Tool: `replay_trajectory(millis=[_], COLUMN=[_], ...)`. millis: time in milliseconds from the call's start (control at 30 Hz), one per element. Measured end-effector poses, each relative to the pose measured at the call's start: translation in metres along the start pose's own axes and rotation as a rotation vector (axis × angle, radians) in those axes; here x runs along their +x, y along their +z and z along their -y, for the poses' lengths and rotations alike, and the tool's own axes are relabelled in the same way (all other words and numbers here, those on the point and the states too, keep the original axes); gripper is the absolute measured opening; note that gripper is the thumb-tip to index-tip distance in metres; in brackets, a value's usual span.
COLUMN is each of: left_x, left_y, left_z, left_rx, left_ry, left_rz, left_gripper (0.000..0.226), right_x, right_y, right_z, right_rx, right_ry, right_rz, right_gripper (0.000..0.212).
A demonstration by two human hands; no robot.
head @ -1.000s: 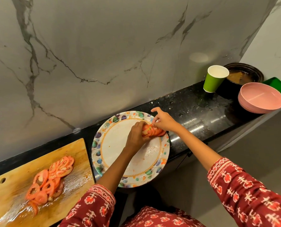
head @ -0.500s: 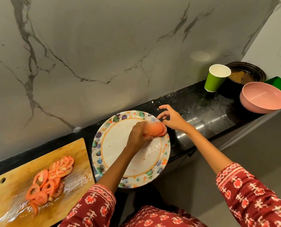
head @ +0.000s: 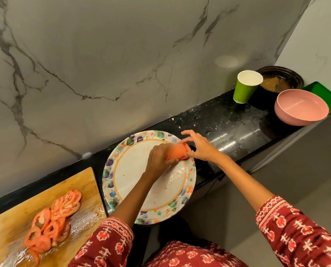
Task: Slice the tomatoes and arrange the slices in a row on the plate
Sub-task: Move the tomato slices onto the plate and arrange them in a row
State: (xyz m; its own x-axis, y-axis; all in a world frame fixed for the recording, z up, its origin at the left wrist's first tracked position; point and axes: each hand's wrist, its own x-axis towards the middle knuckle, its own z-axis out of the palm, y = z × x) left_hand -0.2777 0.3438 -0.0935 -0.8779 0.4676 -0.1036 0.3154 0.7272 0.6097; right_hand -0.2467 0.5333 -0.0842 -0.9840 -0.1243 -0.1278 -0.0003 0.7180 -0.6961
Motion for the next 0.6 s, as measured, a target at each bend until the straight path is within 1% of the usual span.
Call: replay_trajectory(millis=[233, 333, 433, 600], left_x=[-0.003, -0.004, -0.005, -0.013], left_y=[0.003, 0.002, -0.003, -0.015], left_z=[0.003, 0.002, 0.003, 0.019], left_rx=[-0.039, -0.059, -0.027, -0.001], left_ry=[-0.011, -0.047, -0.083, -0.206], left_rz=[-0.012, 0.008, 0.004, -0.037], left_gripper=[0.063, 0.077, 0.091, 0.090], right_x=[0.001, -0.001, -0.007, -0.007], right_y=[0.000, 0.002, 0.000, -0.001], right_z=[0.001, -0.002, -0.008, -0.007], right_rx=[-0.023, 0.030, 0.090, 0.137], right_ry=[-0.003, 0.002, 0.025, 0.017], right_rz=[0.012, -0.008, -0.055, -0.067], right_gripper=[0.073, 0.078, 0.081, 0.068])
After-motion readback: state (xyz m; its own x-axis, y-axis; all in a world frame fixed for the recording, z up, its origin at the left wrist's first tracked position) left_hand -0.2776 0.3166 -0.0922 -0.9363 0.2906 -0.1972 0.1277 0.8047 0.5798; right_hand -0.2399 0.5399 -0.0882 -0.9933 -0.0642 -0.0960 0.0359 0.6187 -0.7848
